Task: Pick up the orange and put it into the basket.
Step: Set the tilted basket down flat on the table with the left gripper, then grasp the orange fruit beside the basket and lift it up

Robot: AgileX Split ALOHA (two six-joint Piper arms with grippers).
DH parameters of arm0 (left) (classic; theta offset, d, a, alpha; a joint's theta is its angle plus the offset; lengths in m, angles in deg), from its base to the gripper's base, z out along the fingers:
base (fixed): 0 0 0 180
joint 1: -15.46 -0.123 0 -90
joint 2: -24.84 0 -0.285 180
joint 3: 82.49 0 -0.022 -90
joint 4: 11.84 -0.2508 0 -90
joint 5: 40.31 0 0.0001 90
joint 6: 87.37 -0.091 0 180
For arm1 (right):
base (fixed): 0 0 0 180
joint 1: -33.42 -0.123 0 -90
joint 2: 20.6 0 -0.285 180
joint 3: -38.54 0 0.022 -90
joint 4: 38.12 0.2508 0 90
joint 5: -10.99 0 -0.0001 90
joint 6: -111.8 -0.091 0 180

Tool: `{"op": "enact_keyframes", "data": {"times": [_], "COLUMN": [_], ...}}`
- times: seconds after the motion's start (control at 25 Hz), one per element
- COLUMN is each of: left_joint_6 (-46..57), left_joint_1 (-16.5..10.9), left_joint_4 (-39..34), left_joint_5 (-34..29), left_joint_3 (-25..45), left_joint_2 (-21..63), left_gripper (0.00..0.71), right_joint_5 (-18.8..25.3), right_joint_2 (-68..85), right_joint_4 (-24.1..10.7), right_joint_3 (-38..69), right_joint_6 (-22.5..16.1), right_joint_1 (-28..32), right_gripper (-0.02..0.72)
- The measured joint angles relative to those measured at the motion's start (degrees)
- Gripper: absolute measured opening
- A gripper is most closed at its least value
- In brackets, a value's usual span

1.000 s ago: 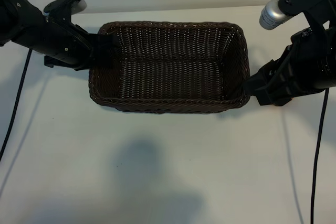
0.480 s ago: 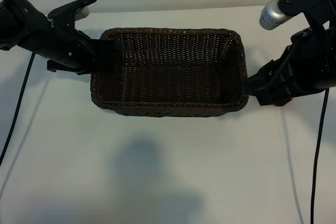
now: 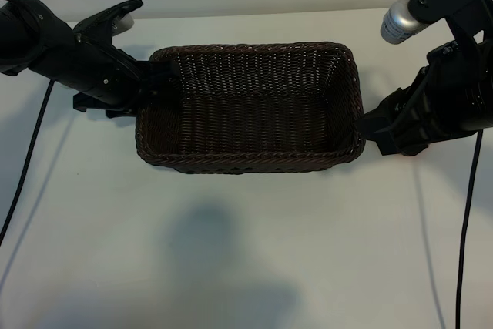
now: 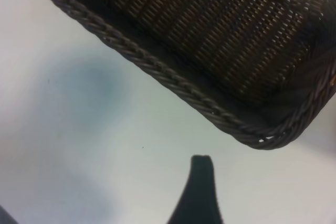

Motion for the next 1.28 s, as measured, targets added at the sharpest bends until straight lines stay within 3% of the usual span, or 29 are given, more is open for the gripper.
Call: {"op": "enact_keyframes", "data": {"times": [0.12,0.36,0.72,0.84,1.12,1.28], "left_joint_6": [0.7,7.6,9.9,9.9,9.3,9.2], "left_joint_1": [0.0,-0.1,-0.2,-0.2,-0.2,-0.2], "left_joint_4": [-0.5,-8.7,-11.8,-12.1,-12.3,-12.3], "left_joint_5": [-1.1,-1.5,-5.6,-6.5,-8.6,-9.6], "left_joint_3": [0.0,0.0,0.0,0.0,0.0,0.0], "left_joint_2": [0.3,4.4,14.4,18.5,28.4,32.2], "left_gripper": [0.641,0.630,0.615,0.611,0.596,0.596], "right_joint_5": [0.0,0.0,-0.1,-1.5,-5.4,-7.7], "right_joint_2": [0.0,0.0,0.0,0.0,-4.0,-10.2], "right_joint_4": [0.0,0.0,-1.2,-4.6,-19.5,-25.1], "right_joint_3": [0.0,0.0,0.0,0.0,0.0,0.0], "right_joint_6": [0.0,0.0,-0.5,-4.1,-15.4,-19.6], "right_joint_1": [0.0,0.0,0.0,0.0,0.0,0.0], "right_gripper": [0.596,0.595,0.595,0.595,0.597,0.661]}}
